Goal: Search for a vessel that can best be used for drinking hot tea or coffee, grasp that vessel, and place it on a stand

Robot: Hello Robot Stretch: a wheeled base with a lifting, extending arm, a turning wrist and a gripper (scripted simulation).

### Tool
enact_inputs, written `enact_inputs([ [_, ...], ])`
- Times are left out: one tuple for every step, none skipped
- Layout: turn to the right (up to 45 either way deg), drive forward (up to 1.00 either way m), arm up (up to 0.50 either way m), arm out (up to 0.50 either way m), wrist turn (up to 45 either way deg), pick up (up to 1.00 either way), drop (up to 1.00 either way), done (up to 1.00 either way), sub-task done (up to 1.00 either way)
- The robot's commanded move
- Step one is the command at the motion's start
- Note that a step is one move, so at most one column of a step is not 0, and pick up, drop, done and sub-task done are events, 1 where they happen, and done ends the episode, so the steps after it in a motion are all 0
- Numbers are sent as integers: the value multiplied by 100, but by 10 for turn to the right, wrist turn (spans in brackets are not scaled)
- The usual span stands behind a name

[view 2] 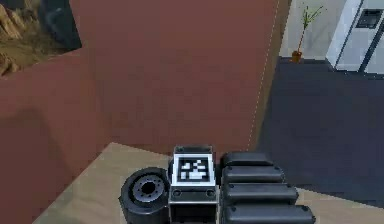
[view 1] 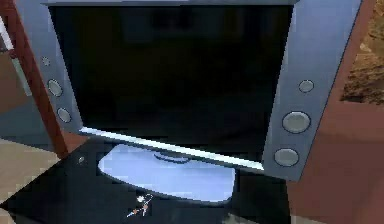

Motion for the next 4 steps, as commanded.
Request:
enact_inputs([
  [450, 0, 0, 0, 0, 0, 0, 0, 0],
  [180, 0, 0, 0, 0, 0, 0, 0, 0],
  [-450, 0, 0, 0, 0, 0, 0, 0, 0],
  [-450, 0, 0, 0, 0, 0, 0, 0, 0],
])
